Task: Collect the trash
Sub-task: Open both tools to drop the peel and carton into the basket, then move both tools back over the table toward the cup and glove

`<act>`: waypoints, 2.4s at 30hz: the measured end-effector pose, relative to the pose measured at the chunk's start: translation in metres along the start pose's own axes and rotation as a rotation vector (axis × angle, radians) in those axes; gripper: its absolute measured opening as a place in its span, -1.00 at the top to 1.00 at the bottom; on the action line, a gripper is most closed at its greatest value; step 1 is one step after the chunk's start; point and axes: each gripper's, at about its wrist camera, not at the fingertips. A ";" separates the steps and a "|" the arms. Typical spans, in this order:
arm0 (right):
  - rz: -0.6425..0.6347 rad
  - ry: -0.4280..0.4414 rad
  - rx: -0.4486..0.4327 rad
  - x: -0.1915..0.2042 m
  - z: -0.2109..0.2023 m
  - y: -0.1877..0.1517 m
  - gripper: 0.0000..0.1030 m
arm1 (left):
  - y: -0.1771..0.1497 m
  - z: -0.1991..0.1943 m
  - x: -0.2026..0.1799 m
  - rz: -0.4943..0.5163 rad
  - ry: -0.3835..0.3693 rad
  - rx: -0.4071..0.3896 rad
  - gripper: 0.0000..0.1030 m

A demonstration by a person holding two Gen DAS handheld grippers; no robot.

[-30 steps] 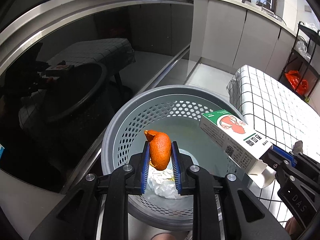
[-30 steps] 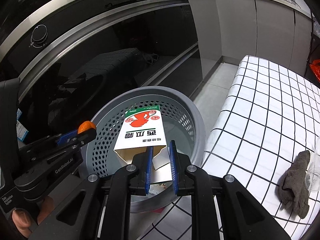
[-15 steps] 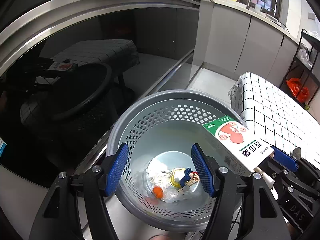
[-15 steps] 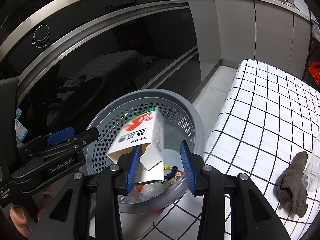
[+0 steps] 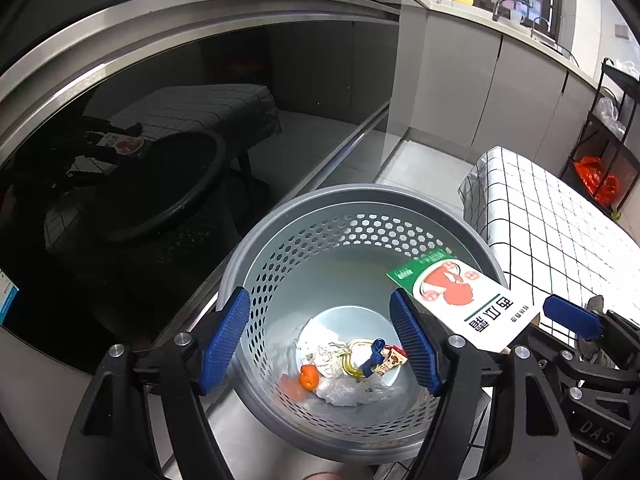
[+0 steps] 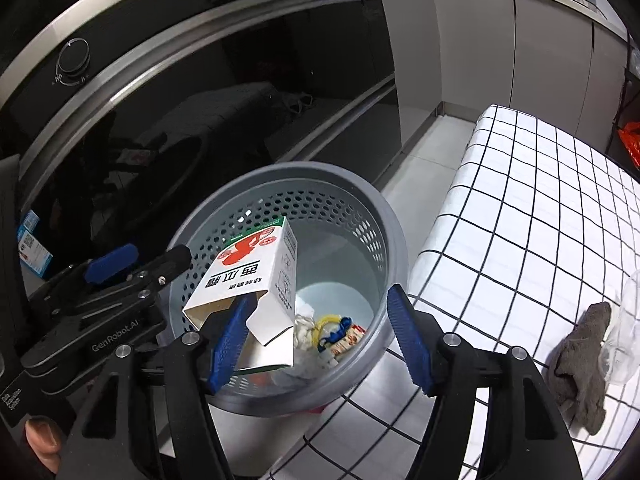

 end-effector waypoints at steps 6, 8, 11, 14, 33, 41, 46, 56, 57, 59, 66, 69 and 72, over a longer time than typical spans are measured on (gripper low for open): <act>-0.047 -0.047 0.110 -0.003 0.010 0.007 -0.36 | 0.000 -0.002 0.000 -0.003 -0.001 -0.004 -0.44; -0.053 -0.049 0.126 -0.004 0.010 0.008 -0.36 | -0.001 -0.002 0.000 -0.005 -0.001 -0.005 -0.44; -0.071 -0.015 0.149 -0.005 0.012 0.008 -0.53 | 0.000 -0.002 0.001 -0.010 -0.004 -0.005 -0.47; -0.078 0.019 0.110 -0.006 0.009 0.007 -0.53 | 0.000 -0.003 0.003 -0.016 -0.004 -0.009 -0.48; -0.037 -0.046 -0.018 -0.018 -0.011 -0.007 -0.54 | 0.000 -0.009 0.002 -0.021 -0.019 -0.024 -0.50; 0.012 -0.131 -0.103 -0.041 -0.056 -0.040 -0.54 | -0.009 -0.035 -0.020 0.009 -0.067 -0.074 -0.51; 0.070 -0.218 -0.166 -0.078 -0.101 -0.062 -0.54 | -0.018 -0.052 -0.050 0.041 -0.140 -0.080 -0.55; 0.288 -0.353 -0.183 -0.158 -0.151 -0.094 -0.54 | -0.024 -0.082 -0.123 0.121 -0.207 -0.137 -0.59; 0.317 -0.353 -0.183 -0.163 -0.152 -0.094 -0.54 | -0.023 -0.084 -0.131 0.122 -0.213 -0.146 -0.60; 0.373 -0.352 -0.189 -0.172 -0.154 -0.096 -0.54 | -0.020 -0.085 -0.143 0.117 -0.217 -0.168 -0.65; 0.508 -0.338 -0.174 -0.192 -0.125 -0.085 -0.54 | -0.021 -0.072 -0.153 0.089 -0.189 -0.182 -0.67; 0.550 -0.353 -0.161 -0.199 -0.106 -0.079 -0.54 | -0.018 -0.062 -0.150 0.076 -0.168 -0.161 -0.67; 0.585 -0.385 -0.155 -0.203 -0.093 -0.073 -0.54 | -0.016 -0.056 -0.149 0.075 -0.143 -0.154 -0.67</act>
Point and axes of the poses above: each gripper's, at about its wrist camera, not at the fingertips, and z roughly the way its jaws point, x to its left, y to its top
